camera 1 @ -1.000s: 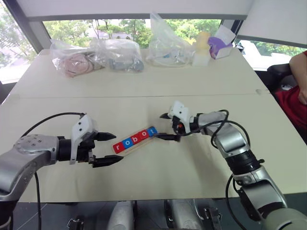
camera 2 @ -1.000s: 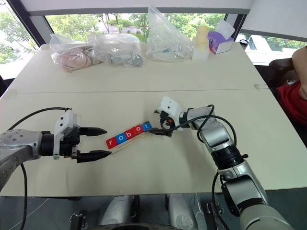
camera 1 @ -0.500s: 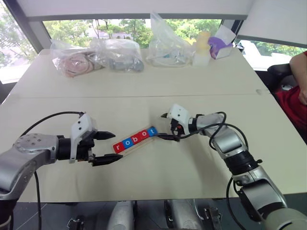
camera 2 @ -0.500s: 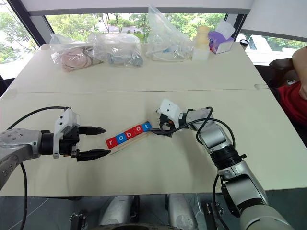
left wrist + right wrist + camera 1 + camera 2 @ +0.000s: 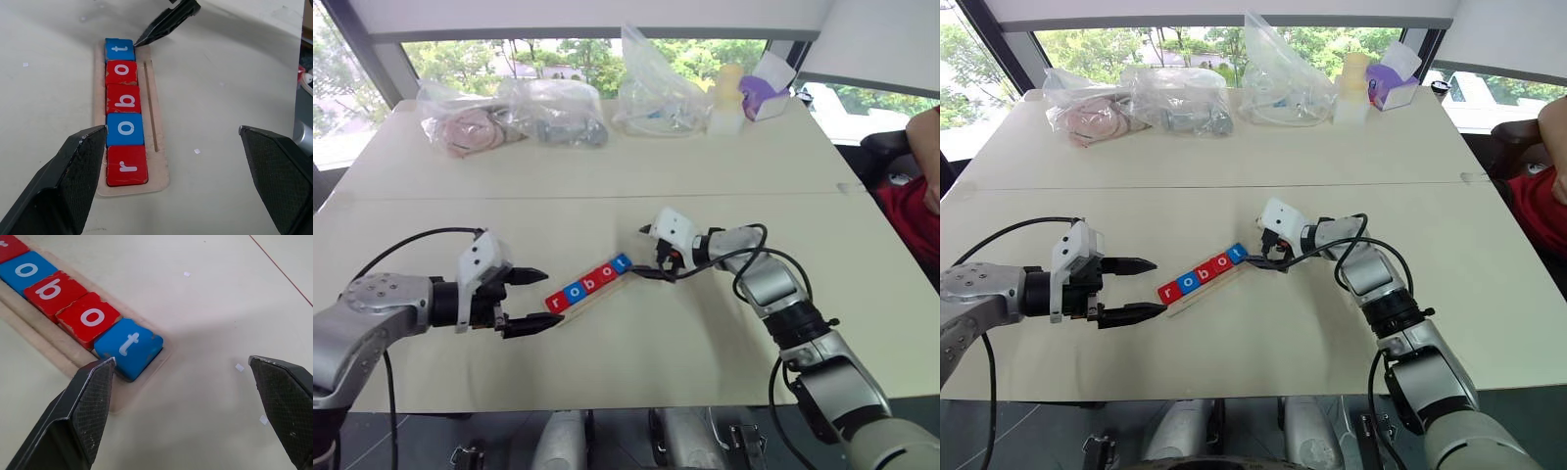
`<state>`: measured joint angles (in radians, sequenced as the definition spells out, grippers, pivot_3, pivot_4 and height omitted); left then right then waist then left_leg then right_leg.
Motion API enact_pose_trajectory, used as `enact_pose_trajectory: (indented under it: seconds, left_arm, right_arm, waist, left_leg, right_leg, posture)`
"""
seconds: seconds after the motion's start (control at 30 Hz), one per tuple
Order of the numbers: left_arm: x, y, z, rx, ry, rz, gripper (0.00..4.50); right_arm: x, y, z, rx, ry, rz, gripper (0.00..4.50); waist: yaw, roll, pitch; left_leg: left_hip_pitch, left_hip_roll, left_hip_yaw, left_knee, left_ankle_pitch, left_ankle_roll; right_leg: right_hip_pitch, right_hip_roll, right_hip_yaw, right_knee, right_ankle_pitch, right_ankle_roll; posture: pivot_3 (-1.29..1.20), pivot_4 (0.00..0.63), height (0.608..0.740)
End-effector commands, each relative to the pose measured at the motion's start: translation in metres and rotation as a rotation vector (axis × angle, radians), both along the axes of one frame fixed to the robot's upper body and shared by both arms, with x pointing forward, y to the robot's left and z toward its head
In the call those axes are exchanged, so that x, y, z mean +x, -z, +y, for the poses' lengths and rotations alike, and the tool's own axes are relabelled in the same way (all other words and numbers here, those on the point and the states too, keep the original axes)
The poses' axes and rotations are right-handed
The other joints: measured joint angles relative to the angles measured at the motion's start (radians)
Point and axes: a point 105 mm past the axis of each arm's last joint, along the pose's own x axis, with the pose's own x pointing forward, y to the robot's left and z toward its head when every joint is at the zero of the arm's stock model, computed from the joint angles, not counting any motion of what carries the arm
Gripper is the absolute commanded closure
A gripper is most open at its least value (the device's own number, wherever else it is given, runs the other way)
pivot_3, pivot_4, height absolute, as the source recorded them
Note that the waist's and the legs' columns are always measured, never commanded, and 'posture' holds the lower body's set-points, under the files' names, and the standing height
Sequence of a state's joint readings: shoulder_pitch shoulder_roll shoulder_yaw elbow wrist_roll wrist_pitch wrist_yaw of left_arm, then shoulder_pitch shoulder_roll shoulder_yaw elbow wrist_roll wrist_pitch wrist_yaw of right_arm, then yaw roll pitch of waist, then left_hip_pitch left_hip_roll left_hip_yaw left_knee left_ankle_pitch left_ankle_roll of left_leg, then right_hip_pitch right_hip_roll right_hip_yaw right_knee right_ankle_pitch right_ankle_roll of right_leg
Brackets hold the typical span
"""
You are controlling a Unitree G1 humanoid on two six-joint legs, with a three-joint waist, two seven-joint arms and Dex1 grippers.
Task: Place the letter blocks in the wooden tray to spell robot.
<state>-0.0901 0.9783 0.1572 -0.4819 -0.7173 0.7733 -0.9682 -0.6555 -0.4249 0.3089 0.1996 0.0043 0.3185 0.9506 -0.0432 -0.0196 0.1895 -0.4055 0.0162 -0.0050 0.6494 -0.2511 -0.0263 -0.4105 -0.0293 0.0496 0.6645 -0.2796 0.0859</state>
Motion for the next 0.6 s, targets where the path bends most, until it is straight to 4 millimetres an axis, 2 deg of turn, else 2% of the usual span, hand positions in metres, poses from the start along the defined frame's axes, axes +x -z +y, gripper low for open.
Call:
enact_pose_trajectory:
  seconds: [0.03,0.27,0.33,0.43,0.53,0.6]
  left_arm:
    - [-0.001,-0.014,0.003,-0.022,-0.015,-0.030,0.00]
    - [0.000,-0.017,0.009,-0.021,-0.040,-0.035,0.00]
    - [0.000,-0.021,0.016,-0.038,-0.083,-0.037,0.00]
    - [-0.009,-0.019,0.031,-0.024,-0.125,0.007,0.00]
    - [-0.019,-0.013,0.050,0.015,-0.176,0.033,0.00]
    - [-0.019,-0.014,0.059,-0.009,-0.225,0.032,0.00]
  right_arm:
    - [-0.011,-0.018,-0.003,0.035,-0.037,-0.022,0.02]
    - [-0.021,-0.021,-0.018,0.030,0.003,-0.017,0.02]
    - [-0.029,-0.034,-0.029,0.087,0.032,0.020,0.02]
    - [-0.051,-0.046,-0.042,0.139,0.031,0.103,0.02]
    - [-0.083,-0.044,-0.053,0.134,0.019,0.205,0.02]
    - [-0.096,-0.039,-0.056,0.137,0.034,0.251,0.02]
  waist:
    - [0.001,0.000,0.000]
    - [0.000,0.000,0.000]
    - [0.001,0.000,0.000]
    - [0.001,0.000,0.000]
    - [0.002,0.000,0.000]
    - [0.003,0.000,0.000]
  left_leg:
    - [0.000,0.000,0.000,0.000,0.000,0.000]
    - [0.000,0.000,0.000,0.000,0.000,0.000]
    - [0.000,0.000,0.000,0.000,0.000,0.000]
    - [-0.001,0.000,0.000,0.000,0.000,0.000]
    - [-0.001,0.000,-0.001,-0.002,0.000,0.000]
    - [-0.001,0.001,-0.002,-0.003,0.000,0.000]
  right_leg:
    - [0.000,0.000,0.000,0.000,0.000,0.000]
    - [0.000,0.000,0.000,0.000,0.000,0.000]
    - [0.000,0.000,0.000,0.000,0.000,0.000]
    - [-0.001,-0.001,0.000,0.000,0.000,0.000]
    - [-0.001,-0.002,0.000,-0.002,0.000,0.000]
    - [0.000,-0.002,0.000,-0.002,-0.002,-0.003]
  posture:
    - [0.00,0.150,0.735]
    - [0.00,0.150,0.735]
    - [0.00,0.150,0.735]
    - [0.00,0.150,0.735]
    - [0.00,0.150,0.735]
    - [0.00,0.150,0.735]
